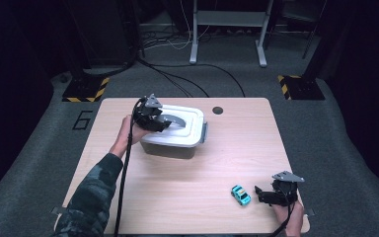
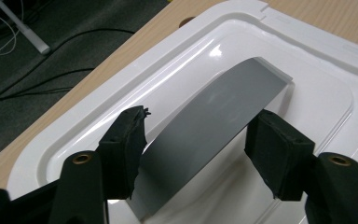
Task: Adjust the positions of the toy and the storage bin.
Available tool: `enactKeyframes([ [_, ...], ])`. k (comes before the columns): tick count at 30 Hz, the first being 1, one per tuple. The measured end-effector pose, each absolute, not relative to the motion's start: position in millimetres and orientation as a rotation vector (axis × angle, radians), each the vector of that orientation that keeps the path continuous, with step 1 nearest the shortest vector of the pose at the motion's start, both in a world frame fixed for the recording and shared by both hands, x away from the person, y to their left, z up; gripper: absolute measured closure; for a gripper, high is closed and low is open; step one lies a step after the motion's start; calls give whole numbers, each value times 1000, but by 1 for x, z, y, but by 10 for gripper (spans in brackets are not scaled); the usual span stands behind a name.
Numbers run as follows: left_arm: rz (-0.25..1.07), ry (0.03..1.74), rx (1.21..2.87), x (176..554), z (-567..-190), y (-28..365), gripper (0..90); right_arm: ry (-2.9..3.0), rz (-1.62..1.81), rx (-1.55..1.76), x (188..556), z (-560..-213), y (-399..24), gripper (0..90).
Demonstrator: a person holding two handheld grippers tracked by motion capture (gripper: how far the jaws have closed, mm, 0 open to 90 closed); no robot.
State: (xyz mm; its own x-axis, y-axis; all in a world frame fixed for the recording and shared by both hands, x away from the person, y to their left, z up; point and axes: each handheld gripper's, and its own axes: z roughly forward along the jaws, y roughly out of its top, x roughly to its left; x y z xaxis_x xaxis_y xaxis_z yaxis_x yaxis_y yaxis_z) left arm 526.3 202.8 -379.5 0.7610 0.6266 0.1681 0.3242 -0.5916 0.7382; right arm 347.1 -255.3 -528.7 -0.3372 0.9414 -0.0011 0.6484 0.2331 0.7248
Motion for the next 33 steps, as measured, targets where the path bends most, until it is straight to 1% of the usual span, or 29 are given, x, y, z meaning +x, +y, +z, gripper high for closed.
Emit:
enactKeyframes([
  [8,558,697,2246,515,-378,201,474,2070,887,1458,347,-529,-255,34],
  [13,540,703,2240,505,-378,202,509,2069,887,1459,347,-529,-255,34],
  [22,428,699,2235,486,-376,203,562,2068,886,1459,347,-529,-255,34],
  [26,411,693,2240,482,-376,201,581,2068,885,1460,347,-529,-255,34],
  [29,411,685,2238,481,-374,198,572,2068,885,1460,347,-529,-255,34],
  [32,420,678,2225,483,-371,194,494,2068,885,1460,347,-529,-255,35],
  [33,419,676,2225,484,-371,193,494,2068,885,1459,347,-529,-255,35],
])
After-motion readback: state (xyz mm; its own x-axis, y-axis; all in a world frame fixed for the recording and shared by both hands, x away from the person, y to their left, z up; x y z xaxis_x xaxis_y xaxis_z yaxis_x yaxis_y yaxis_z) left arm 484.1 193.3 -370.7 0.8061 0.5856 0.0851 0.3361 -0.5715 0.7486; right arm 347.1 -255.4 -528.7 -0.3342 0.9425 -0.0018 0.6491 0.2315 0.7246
